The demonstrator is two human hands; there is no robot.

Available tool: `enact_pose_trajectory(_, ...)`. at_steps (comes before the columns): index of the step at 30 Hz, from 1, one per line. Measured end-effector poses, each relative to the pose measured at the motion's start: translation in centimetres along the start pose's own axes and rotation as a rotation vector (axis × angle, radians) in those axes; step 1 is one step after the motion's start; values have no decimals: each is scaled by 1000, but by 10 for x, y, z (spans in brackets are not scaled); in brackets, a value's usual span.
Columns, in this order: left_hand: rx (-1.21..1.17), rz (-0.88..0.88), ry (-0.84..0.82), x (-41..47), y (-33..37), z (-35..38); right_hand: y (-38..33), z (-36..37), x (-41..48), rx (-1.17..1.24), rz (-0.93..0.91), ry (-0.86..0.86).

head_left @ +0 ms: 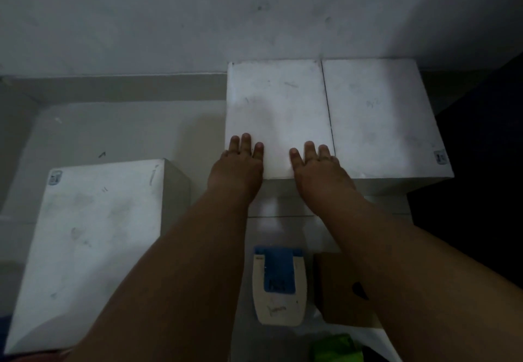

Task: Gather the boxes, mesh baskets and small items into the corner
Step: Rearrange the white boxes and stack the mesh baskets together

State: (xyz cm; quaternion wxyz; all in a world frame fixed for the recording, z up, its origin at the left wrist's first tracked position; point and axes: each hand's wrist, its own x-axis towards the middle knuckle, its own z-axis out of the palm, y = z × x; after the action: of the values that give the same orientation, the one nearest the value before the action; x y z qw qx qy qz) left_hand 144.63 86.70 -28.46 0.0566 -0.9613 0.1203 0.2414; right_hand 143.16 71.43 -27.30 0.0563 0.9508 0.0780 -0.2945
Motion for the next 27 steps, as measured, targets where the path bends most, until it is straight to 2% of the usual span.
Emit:
enact_pose_trajectory(3, -47, 43, -37, 0, -7, -9, -1, -9, 0, -35, 13, -62)
enact_pose_trajectory(6, -42, 86, -40, -21, -32, -15, -1, -13, -1, -129, 48, -26)
enact_pose_trajectory(9, -26, -15, -16, -66, -76, -1, -15, -17, -5, -152, 106, -29)
enact_pose_trajectory(11, -56, -159, -12, -97, -112, 17, -38, -19, -14, -163, 35, 153)
enact_pose_trajectory(13, -104, -306, -40, -127, -145, 36, -79, -19, -32, -101, -141, 318)
enact_pose_trajectory(16, -150, -432, -83, -165, -173, 62, -152, -4, -63, 85, -420, 220)
enact_pose_trajectory(18, -168, -491, -106, -185, -182, 76, -196, 11, -77, 130, -517, 139)
enact_pose_trajectory(23, -363, -637, -184, -214, -200, 103, -250, 51, -96, 175, -564, -36)
enact_pose_trajectory(27, -541, -640, -169, -217, -203, 117, -253, 62, -93, 275, -552, -105)
